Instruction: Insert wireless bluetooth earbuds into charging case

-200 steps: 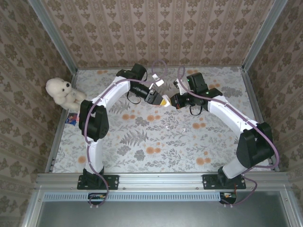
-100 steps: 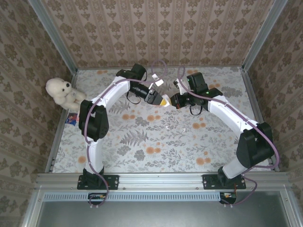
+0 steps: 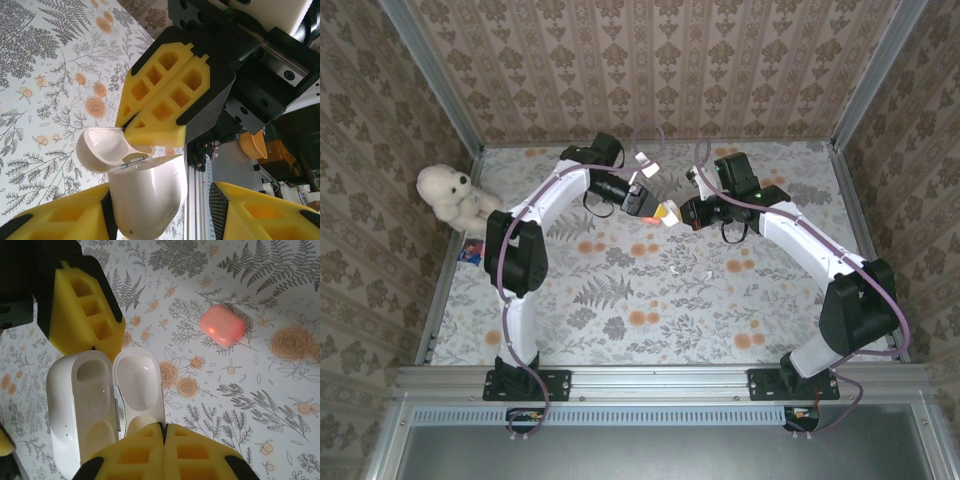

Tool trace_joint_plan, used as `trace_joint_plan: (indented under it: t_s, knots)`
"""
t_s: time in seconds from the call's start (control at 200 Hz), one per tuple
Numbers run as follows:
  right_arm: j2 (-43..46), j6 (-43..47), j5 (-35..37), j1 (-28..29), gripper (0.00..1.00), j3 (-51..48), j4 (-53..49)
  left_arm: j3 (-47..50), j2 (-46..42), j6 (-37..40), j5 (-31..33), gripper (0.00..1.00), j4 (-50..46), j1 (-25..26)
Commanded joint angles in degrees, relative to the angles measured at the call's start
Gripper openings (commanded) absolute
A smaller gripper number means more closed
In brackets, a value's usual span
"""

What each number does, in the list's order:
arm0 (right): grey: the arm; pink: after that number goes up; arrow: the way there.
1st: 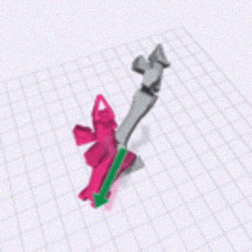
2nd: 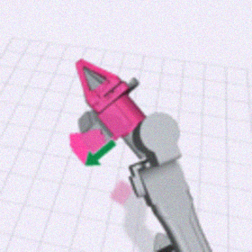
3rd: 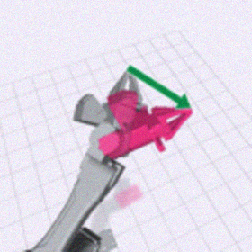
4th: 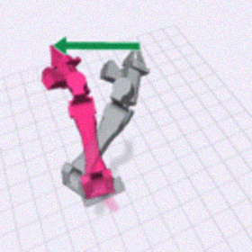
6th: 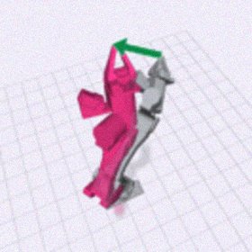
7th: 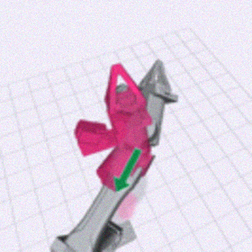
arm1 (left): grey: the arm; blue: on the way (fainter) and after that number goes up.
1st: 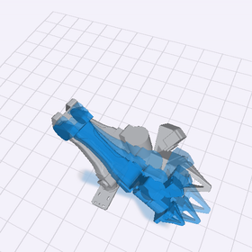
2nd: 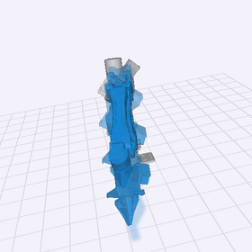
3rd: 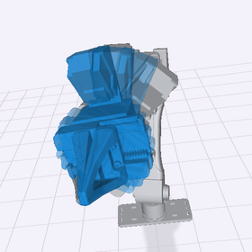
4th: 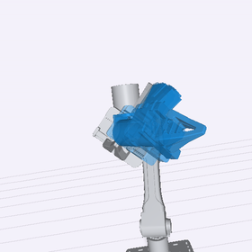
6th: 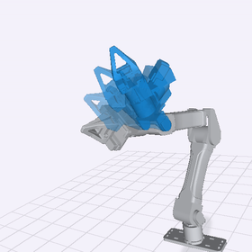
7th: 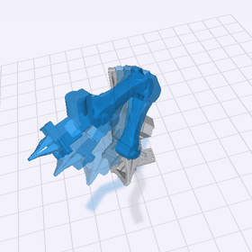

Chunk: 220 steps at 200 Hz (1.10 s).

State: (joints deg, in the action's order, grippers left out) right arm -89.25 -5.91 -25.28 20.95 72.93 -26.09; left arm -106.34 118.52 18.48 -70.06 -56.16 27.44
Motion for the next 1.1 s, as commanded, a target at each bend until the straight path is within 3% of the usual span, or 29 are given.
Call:
trace_joint_plan:
  t_s: [0.0, 0.2, 0.57, 0.8, 0.88, 0.96, 1.015, 1.095]
  knots:
    - [1.1, 1.1, -0.7, 0.4, 0.0, 2.2, -1.5, -2.2, 1.1, 1.1, -2.7, 0.52, -0.4, 0.2]
    - [0.9, 1.5, -0.6, 0.8, 0.0, 2.9, -2.1, -2.9, 1.7, 1.4, -2.7, 0.51, -0.8, 0.5]
    - [0.5, 1.9, -0.1, 1.3, 0.0, 3.5, -2.7, -3.8, 2.4, 2.1, -2.9, 0.4, -1.8, 0.9]
    - [1.2, 0.4, 0.8, 1.3, 0.0, 3.6, -2.1, -3.4, 2.3, 2.2, -3.2, 0.16, -1.8, 0.9]
    - [2.5, -2.0, 2.0, 0.9, 0.25, 3.8, -1.8, -2.8, 1.8, 2.1, -2.8, 0.08, -1.1, 0.7]
    - [5.0, -5.4, 3.2, 0.4, 0.44, 3.6, -1.9, -0.4, -0.1, 0.0, -2.6, 0.0, 2.6, 0.2]
    - [6.6, -8.2, 4.6, 0.2, 0.52, 3.2, -2.6, 3.0, -2.3, -4.0, -1.9, 0.0, 8.6, -0.6]
    - [9.0, -14.3, 7.2, 0.2, 0.54, 1.3, -3.0, 9.9, -7.0, -11.0, 1.7, 0.0, 21.1, -0.9]
